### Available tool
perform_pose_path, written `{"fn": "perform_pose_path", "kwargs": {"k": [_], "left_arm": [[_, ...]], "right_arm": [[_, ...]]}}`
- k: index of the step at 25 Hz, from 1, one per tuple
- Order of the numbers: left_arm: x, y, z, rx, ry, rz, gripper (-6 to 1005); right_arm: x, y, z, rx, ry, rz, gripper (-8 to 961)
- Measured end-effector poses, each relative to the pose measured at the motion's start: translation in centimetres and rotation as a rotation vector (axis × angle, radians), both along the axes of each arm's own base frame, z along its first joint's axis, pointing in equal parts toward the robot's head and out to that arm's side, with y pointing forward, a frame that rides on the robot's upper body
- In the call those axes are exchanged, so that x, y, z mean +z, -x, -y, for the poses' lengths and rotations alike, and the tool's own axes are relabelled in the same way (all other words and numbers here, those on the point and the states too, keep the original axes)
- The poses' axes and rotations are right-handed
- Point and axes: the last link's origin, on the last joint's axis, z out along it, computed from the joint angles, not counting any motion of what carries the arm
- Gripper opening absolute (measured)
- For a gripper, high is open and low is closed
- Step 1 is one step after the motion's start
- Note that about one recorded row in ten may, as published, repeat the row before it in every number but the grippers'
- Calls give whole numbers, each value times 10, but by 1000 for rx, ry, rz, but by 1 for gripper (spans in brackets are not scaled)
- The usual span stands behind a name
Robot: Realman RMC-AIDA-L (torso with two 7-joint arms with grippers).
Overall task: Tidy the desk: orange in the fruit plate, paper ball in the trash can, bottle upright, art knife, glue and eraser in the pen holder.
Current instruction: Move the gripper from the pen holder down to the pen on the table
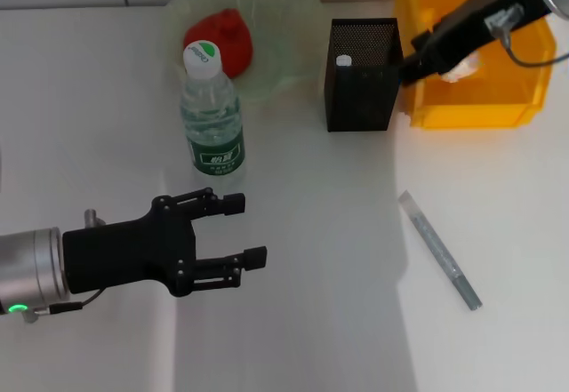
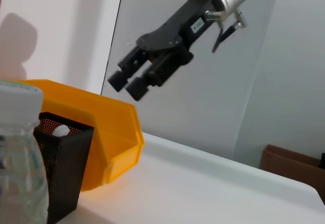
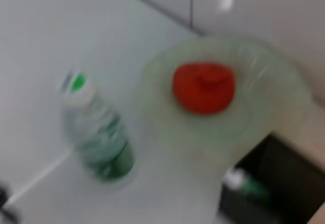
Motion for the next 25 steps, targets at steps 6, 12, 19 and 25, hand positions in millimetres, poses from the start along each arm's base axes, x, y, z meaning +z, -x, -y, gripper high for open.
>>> {"fn": "perform_pose_path", "kwargs": {"k": [6,12,19,25], "left_arm": [[2,-1,-2,-6,-2,-2,800],[1,-5,-6,-20,-3,-2,800],[1,-5,-6,-19,-2,-3,800],[0,-3,-4,-13,-3,-3,800]], "right_arm": [[-20,-18,32,-148,201,119,580],[-52,-43,35,-239,209,266,576],[-78,-57,34,-271,215,304,573],[-89,-65,31,-279,216,316,571]]}}
